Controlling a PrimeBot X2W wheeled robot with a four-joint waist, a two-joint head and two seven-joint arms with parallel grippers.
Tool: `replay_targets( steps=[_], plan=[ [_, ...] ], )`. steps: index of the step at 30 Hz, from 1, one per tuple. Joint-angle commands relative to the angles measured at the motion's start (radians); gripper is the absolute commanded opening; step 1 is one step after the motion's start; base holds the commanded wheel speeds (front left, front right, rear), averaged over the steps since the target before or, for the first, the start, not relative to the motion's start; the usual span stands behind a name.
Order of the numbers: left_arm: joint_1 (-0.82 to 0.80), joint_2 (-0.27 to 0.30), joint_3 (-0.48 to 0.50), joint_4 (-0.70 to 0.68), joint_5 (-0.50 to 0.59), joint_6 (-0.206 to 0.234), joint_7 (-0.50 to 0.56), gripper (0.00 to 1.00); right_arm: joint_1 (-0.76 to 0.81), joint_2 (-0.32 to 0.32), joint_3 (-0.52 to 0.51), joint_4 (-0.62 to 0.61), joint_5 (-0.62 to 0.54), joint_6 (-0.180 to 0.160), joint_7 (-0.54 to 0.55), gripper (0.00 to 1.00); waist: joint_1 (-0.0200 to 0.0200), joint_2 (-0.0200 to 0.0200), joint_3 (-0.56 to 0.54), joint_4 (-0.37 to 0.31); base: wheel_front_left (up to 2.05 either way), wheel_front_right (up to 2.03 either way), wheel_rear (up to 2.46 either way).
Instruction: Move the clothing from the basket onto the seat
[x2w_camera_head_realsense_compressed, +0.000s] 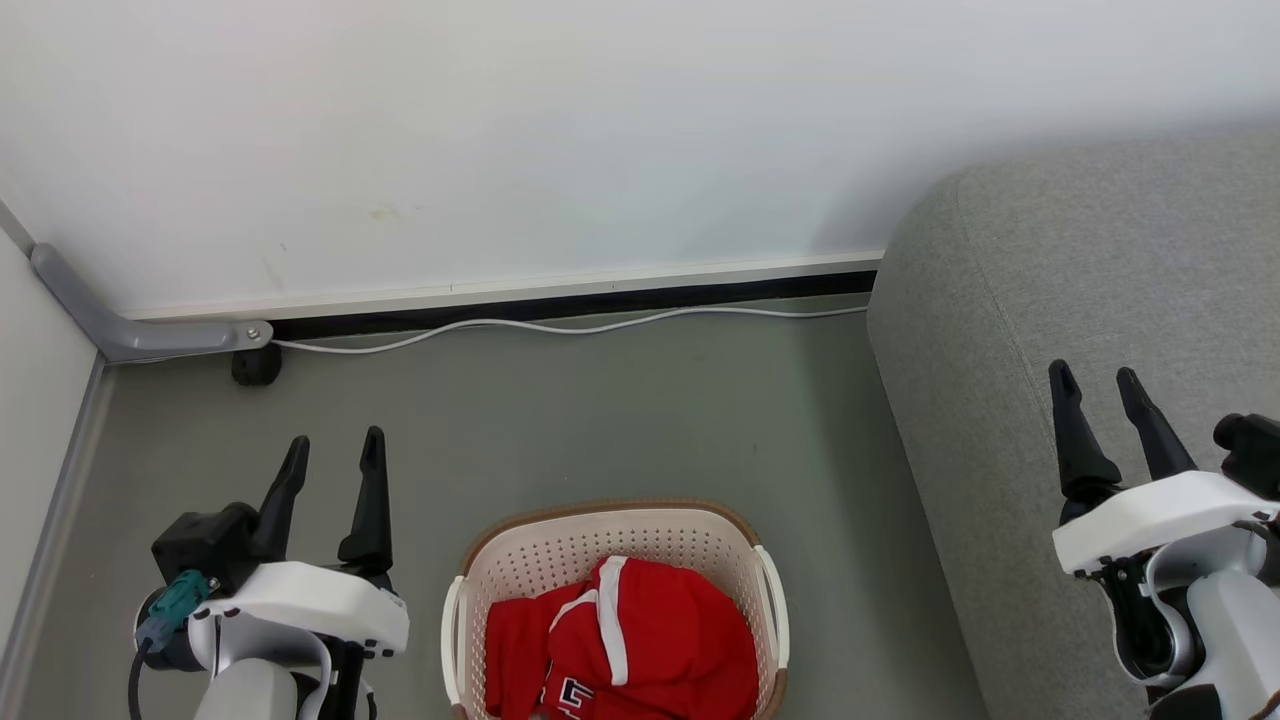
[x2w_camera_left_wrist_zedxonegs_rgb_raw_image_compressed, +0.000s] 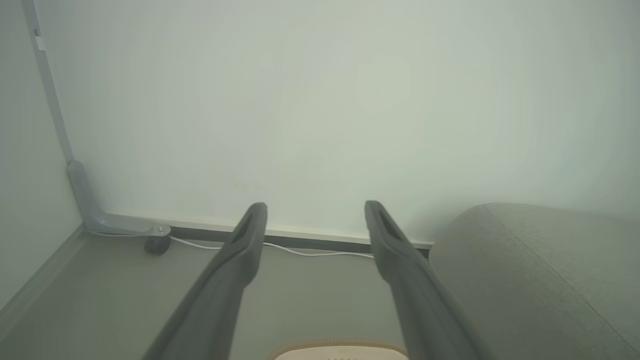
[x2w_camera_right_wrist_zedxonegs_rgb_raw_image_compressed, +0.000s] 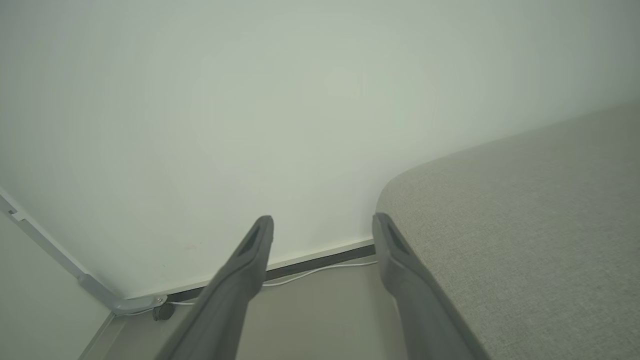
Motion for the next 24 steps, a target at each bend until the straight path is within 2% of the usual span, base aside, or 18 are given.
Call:
replay_targets(
  steps=[1,19,24],
  plan=[
    [-0.065,0.021,0.022,-0.023,0.041,0.014,-0.014,1.0,-0.049,-0.022,0.024,-0.016,-0.037,0.004,-0.021,1.0,0.0,0.0,0.0,0.0,0.0,0.0,0.0],
    [-0.084,0.025,0.017,-0.008,0.243,0.039,-0.067,1.0,-0.101,-0.053,0.069,0.017,-0.217,0.004,-0.074,1.0,0.0,0.0,0.013,-0.003,0.0,0.0,0.0],
    [-0.083,0.025,0.013,-0.002,0.234,0.044,-0.067,1.0,-0.099,-0.05,0.061,0.014,-0.211,0.004,-0.074,1.0,0.0,0.0,0.015,-0.002,0.0,0.0,0.0]
  ],
)
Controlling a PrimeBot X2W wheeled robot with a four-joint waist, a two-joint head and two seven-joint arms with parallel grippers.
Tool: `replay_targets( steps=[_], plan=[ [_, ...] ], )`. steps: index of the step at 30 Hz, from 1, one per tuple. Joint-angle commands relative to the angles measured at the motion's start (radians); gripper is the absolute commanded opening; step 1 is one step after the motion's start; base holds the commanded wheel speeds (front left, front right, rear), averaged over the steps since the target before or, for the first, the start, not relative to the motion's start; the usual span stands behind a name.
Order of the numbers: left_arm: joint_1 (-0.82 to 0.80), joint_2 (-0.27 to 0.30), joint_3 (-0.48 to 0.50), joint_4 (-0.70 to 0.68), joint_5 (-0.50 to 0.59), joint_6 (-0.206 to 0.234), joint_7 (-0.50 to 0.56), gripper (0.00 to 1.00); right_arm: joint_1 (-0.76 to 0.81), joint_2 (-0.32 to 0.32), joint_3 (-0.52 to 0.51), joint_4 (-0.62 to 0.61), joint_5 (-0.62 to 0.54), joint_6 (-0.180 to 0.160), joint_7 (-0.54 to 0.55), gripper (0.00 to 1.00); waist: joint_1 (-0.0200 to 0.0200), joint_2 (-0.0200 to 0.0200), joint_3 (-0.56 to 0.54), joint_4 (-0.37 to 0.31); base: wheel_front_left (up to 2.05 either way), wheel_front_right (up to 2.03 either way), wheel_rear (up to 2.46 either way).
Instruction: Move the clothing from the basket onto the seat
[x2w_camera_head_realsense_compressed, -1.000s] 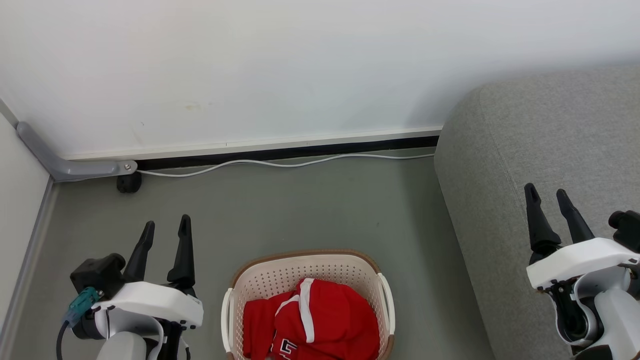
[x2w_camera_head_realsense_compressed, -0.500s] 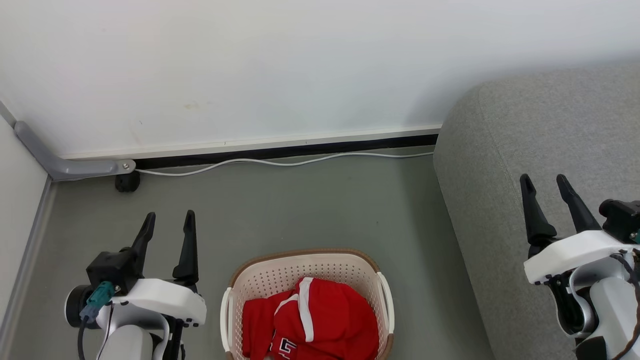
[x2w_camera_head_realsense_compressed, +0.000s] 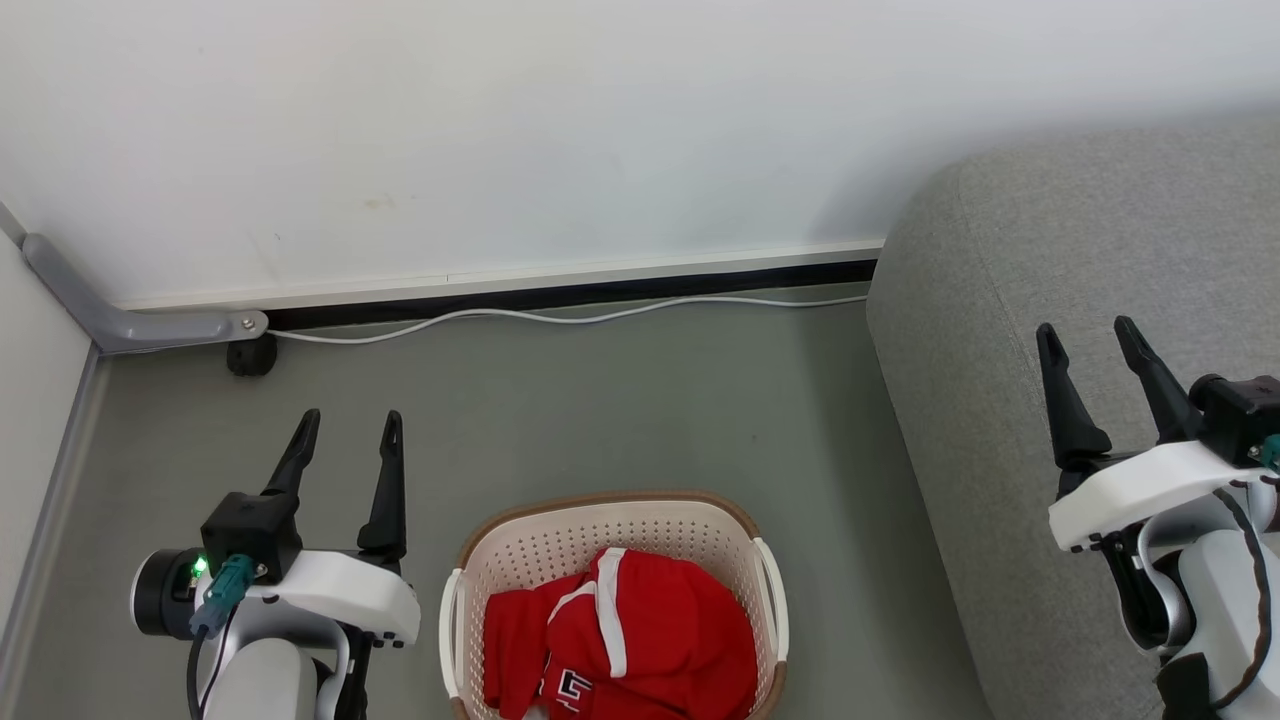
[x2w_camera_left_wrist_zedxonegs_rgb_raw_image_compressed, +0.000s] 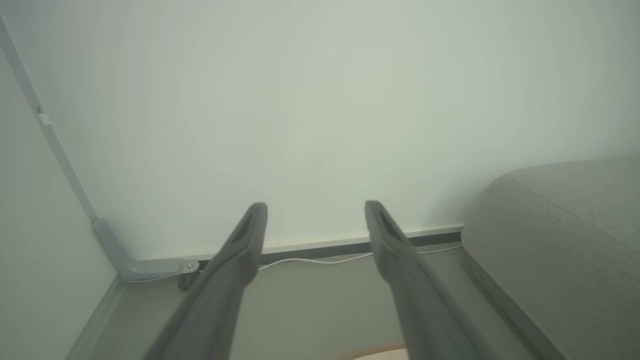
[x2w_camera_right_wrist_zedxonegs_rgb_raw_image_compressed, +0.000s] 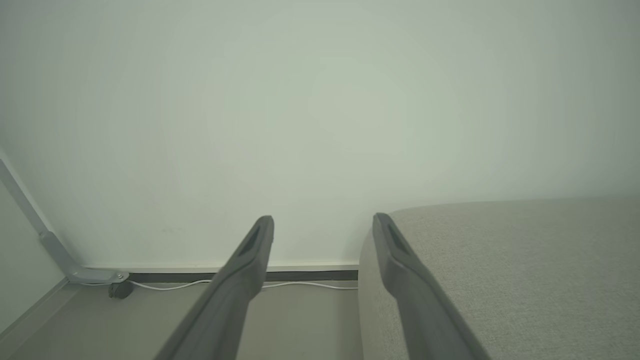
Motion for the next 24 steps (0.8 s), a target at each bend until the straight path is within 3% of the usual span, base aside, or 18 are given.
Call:
replay_targets(
  steps=[1,13,24],
  plan=[
    [-0.046,0.022,0.026,-0.022,0.006,0.011,-0.01,1.0,-0.024,-0.015,0.009,-0.019,-0.002,0.004,-0.014,1.0,-0.0001,0.0,0.001,0.001,0.0,0.0,0.0],
    [-0.045,0.022,0.004,-0.02,-0.024,0.019,-0.01,1.0,-0.027,-0.018,-0.01,-0.049,-0.007,0.004,-0.014,1.0,-0.0001,0.0,0.038,0.002,0.0,0.0,0.0],
    [-0.086,0.022,-0.116,0.003,-0.127,0.086,-0.01,1.0,-0.077,-0.05,-0.041,-0.184,0.006,0.004,-0.014,1.0,-0.0001,0.0,0.231,0.006,0.0,0.0,0.0]
  ],
)
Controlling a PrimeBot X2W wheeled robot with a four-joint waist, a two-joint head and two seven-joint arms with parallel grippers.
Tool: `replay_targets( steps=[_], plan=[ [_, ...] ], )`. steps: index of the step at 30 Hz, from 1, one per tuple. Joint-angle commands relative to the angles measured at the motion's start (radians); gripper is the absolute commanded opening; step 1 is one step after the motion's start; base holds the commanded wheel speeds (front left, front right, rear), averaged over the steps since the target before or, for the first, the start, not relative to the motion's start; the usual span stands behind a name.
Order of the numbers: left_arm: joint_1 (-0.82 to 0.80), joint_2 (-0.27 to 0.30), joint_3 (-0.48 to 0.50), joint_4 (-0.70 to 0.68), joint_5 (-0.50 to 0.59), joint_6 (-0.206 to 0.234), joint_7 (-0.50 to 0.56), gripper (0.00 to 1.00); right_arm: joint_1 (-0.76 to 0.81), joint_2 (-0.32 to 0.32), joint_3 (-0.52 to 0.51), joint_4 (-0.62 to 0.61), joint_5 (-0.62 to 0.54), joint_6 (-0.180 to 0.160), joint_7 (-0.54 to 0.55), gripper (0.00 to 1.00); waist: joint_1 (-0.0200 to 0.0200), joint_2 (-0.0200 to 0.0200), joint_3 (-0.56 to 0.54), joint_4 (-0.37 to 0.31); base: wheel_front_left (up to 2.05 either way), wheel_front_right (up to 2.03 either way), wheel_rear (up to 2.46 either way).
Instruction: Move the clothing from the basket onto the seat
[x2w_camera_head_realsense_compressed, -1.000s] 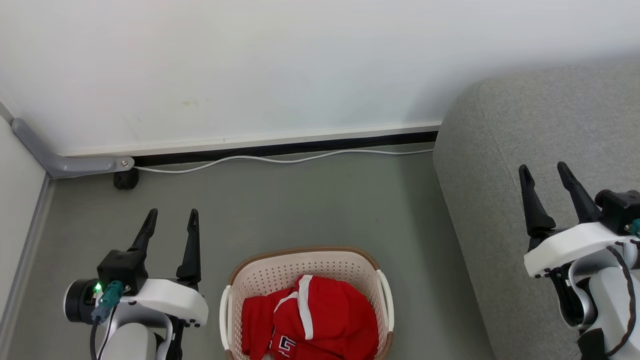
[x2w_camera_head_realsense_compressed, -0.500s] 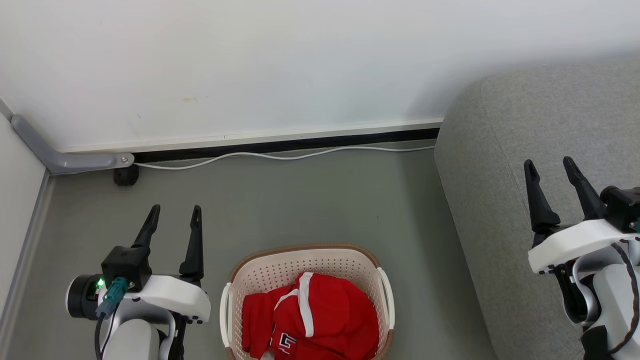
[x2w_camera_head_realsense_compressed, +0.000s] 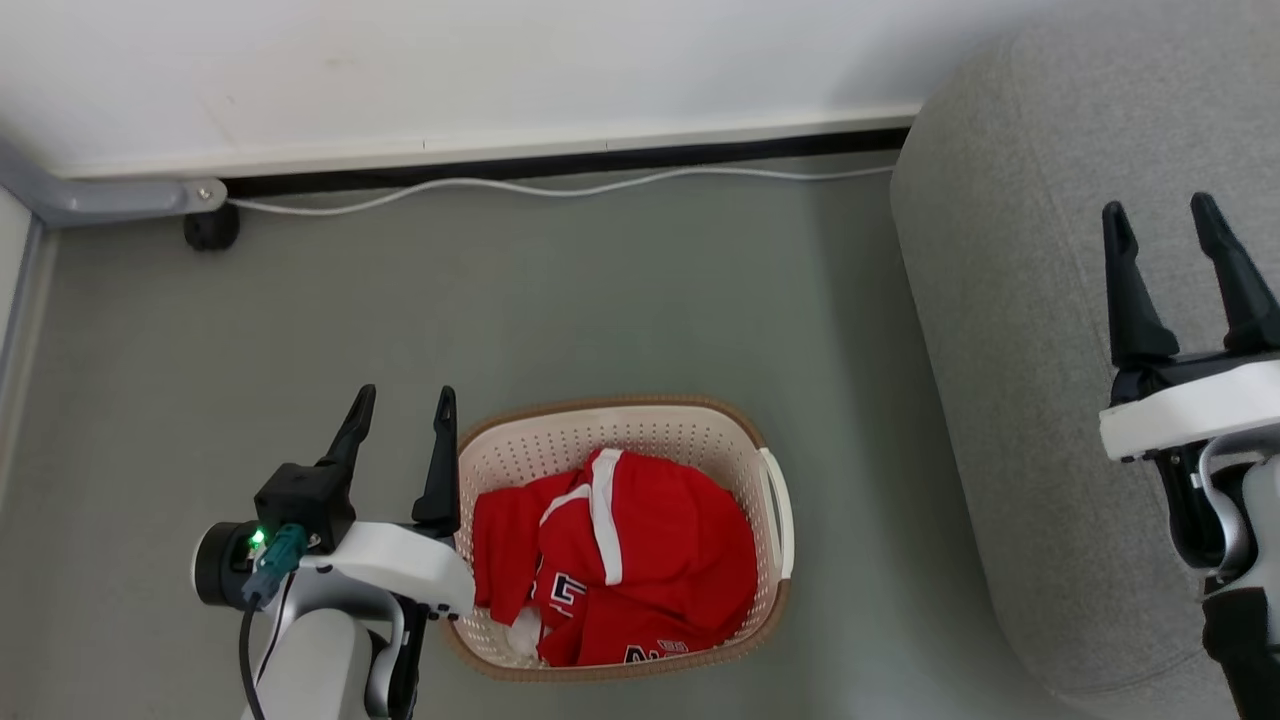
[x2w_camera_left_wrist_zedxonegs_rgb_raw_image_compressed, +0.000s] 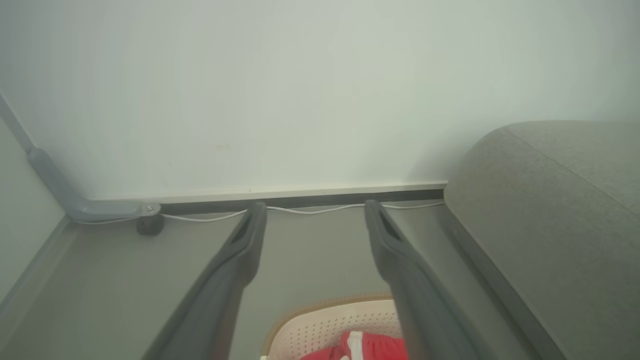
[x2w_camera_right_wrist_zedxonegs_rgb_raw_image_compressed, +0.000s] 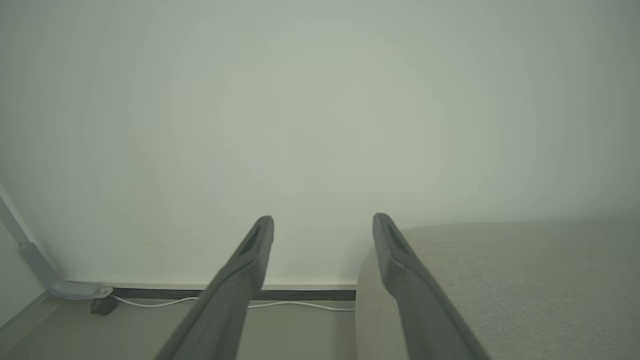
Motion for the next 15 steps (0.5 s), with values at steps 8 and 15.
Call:
replay_targets(
  steps=[8,15],
  plan=[
    [-0.114,0.019,-0.095,0.013,-0.094,0.064,-0.01,1.0,-0.091,-0.063,-0.003,-0.133,0.034,0.004,-0.013,1.0,0.0,0.0,0.237,0.003,0.0,0.0,0.0],
    [-0.204,0.019,-0.219,0.064,-0.193,0.098,-0.01,1.0,-0.172,-0.095,-0.004,-0.219,0.05,0.004,-0.013,1.0,0.0,0.0,0.397,0.0,0.0,0.0,0.0]
  ],
)
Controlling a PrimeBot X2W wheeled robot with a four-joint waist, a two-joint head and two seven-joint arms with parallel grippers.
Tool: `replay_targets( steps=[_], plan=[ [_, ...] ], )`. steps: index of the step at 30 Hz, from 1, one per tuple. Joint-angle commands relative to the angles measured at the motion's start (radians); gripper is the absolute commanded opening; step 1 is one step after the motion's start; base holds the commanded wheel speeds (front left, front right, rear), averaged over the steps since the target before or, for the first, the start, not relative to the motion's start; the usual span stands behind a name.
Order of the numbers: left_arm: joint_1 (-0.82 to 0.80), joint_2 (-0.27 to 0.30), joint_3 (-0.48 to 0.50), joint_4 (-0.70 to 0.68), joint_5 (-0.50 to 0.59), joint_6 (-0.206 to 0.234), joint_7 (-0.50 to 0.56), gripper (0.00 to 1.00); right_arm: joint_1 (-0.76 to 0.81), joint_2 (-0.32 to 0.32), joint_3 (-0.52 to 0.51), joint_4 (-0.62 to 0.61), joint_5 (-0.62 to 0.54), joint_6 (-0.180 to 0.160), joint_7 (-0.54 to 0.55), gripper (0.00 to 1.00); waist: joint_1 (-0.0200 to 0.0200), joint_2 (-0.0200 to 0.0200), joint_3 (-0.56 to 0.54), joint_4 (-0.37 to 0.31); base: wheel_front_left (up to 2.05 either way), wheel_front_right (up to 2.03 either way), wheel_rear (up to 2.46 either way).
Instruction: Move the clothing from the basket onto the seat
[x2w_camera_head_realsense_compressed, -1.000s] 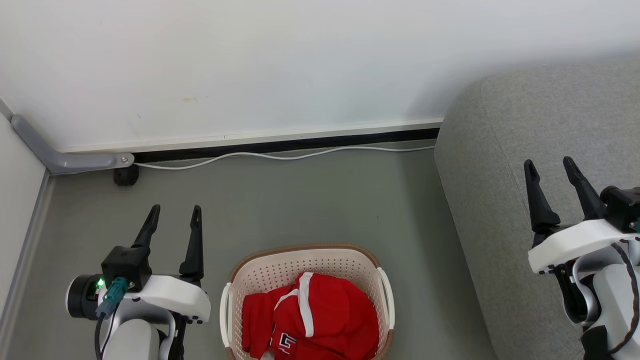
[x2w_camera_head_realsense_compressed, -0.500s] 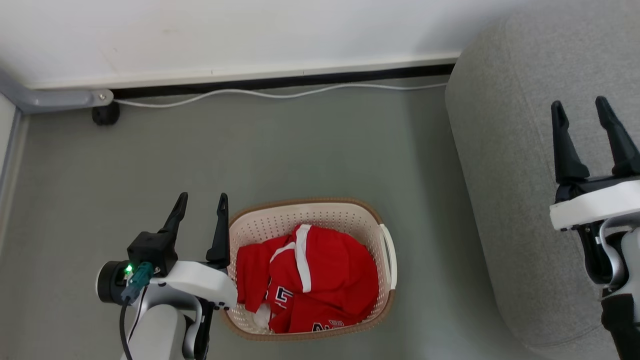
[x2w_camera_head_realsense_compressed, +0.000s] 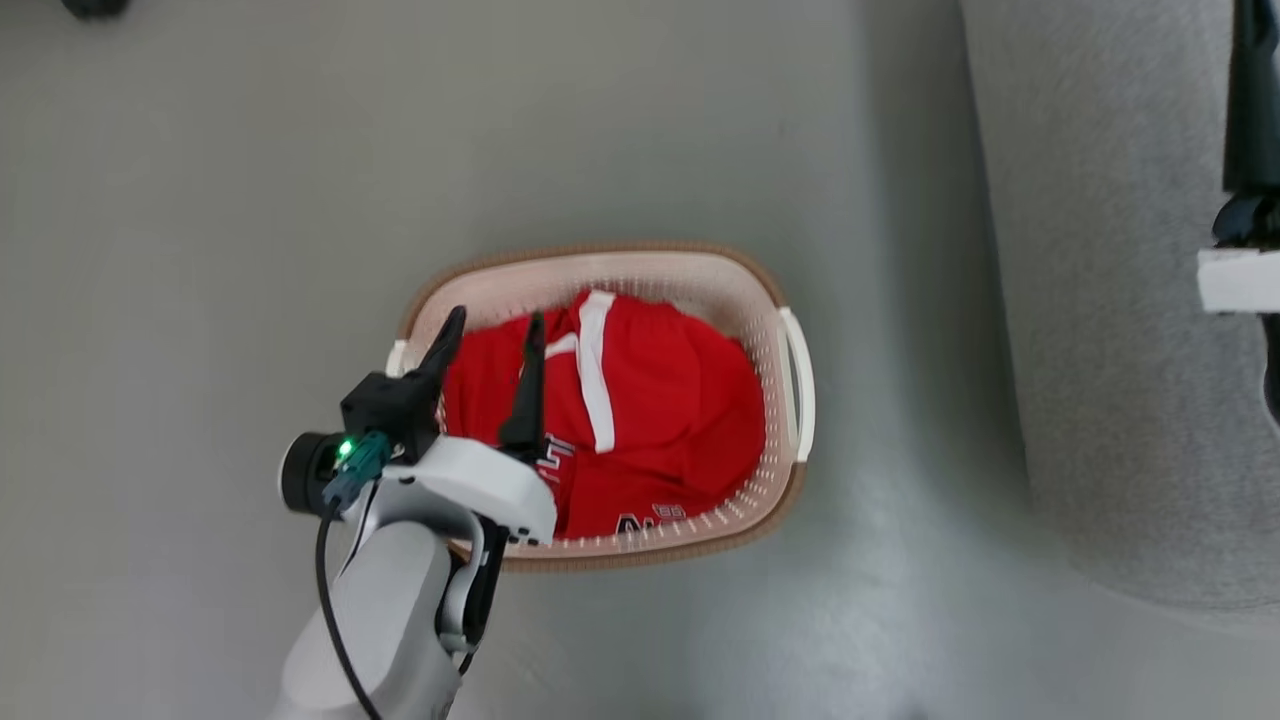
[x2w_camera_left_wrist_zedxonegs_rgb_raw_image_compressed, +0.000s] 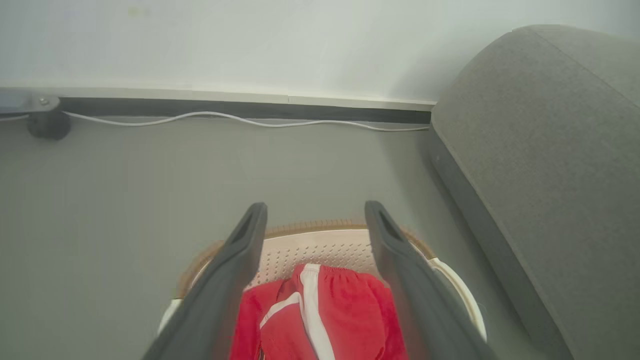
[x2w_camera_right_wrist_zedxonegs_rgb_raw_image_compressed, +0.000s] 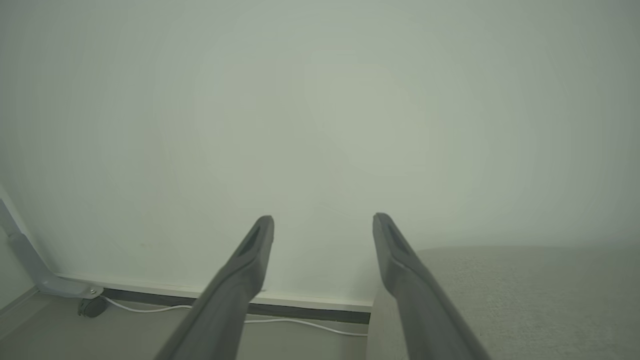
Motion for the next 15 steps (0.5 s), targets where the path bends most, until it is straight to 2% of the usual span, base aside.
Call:
replay_targets(
  steps=[1,10,15],
  plan=[
    [-0.047,0.015,-0.008,0.002,-0.039,0.01,-0.009,1.0,-0.025,-0.023,0.017,-0.053,0.014,0.004,-0.012,1.0,-0.0001,0.0,0.119,-0.004,0.0,0.0,0.0],
    [-0.175,0.015,-0.149,0.115,-0.117,0.01,-0.009,1.0,-0.101,-0.059,0.047,-0.134,0.024,0.004,-0.012,1.0,-0.0001,0.0,0.265,-0.019,0.0,0.0,0.0],
    [-0.253,0.015,-0.23,0.21,-0.185,-0.008,-0.009,1.0,-0.133,-0.077,0.077,-0.162,0.024,0.004,-0.012,1.0,-0.0001,0.0,0.324,-0.039,0.0,0.0,0.0]
  ],
)
